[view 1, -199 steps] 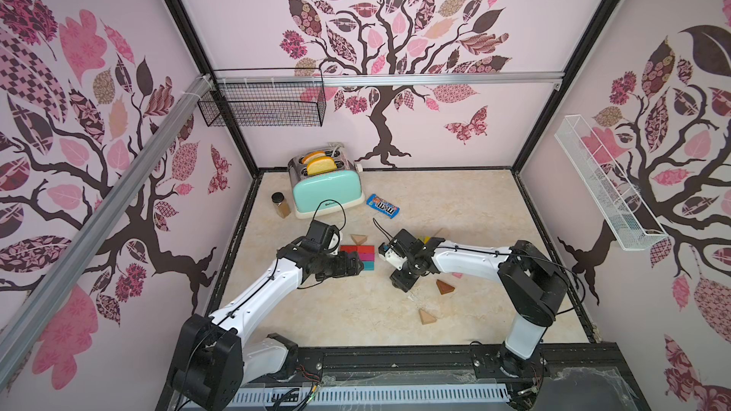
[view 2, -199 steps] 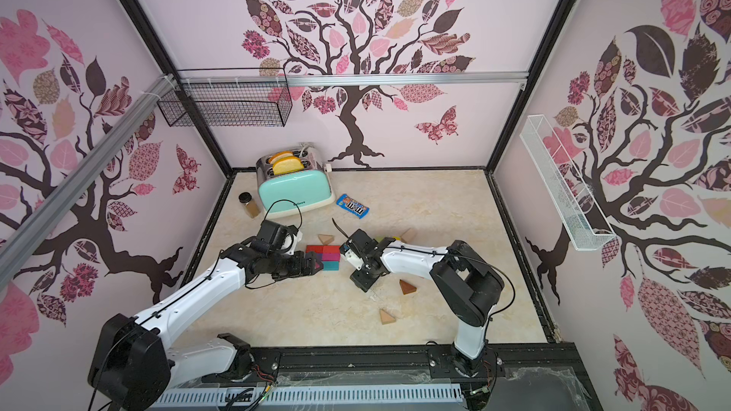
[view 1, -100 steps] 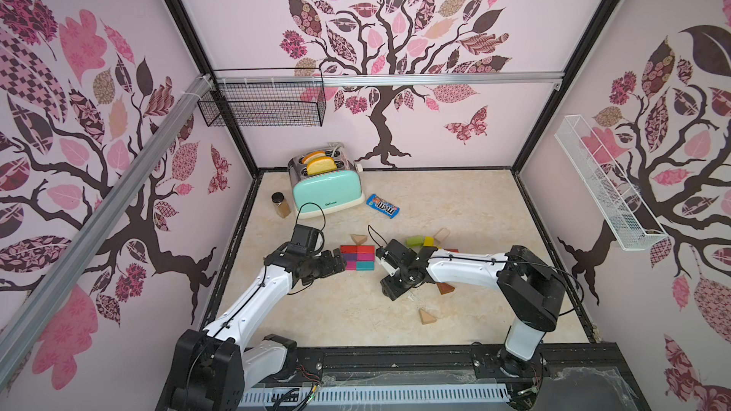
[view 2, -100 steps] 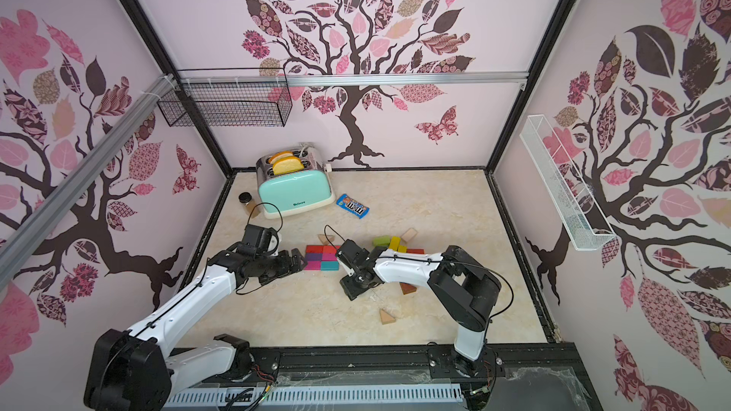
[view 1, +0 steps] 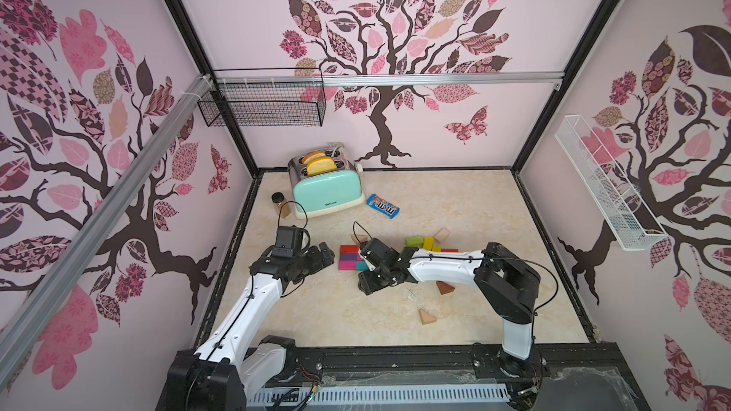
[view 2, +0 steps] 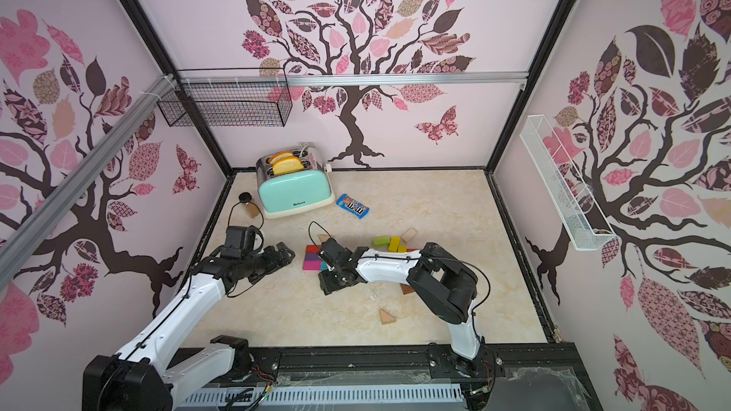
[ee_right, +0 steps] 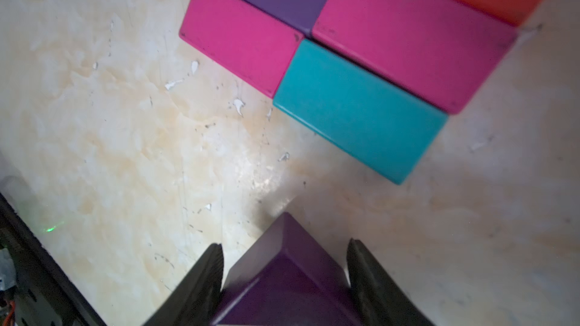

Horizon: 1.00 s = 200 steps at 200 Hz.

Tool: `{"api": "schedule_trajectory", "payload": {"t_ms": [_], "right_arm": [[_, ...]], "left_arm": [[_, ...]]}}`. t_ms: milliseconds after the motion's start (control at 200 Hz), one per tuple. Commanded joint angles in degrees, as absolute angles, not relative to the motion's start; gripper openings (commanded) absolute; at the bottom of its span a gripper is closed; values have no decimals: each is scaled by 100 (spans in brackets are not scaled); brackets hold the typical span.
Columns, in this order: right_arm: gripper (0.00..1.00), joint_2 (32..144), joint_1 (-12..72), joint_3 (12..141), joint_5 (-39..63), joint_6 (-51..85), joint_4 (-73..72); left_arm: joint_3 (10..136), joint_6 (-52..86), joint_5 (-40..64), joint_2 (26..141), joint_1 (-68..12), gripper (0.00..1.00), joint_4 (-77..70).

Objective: Assemble a piece of candy with building blocks
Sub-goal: Pick up the building block from the center of the board, then place the building block at the center of the board.

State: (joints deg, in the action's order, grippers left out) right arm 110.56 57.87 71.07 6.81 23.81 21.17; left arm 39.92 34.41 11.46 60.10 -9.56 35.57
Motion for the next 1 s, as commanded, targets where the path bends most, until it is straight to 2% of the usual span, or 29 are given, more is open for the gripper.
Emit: {"api": "schedule_trajectory", "payload": {"t_ms": [0,185,630,840,995], "right_arm": [[46,11199,5862,7360,682,2531,2088],[49,11196,5880,7359,574,2566,2131],[70,10937,5899,7361,591,2762,2225],[73,10611,5902,7217,580,2748,2232],[74,9762,5901,6593,255,2572,2516]], "left_arm": [[3921,3498,1116,5954,-921,97,3406],[3859,3498,1091,5950,-922,97,3384],[3906,3468,1120,5691,-914,98,3482],[4032,3310,1216,5766,-906,98,3746],[4070,3447,1397,5723,-1024,98,3983]]}}
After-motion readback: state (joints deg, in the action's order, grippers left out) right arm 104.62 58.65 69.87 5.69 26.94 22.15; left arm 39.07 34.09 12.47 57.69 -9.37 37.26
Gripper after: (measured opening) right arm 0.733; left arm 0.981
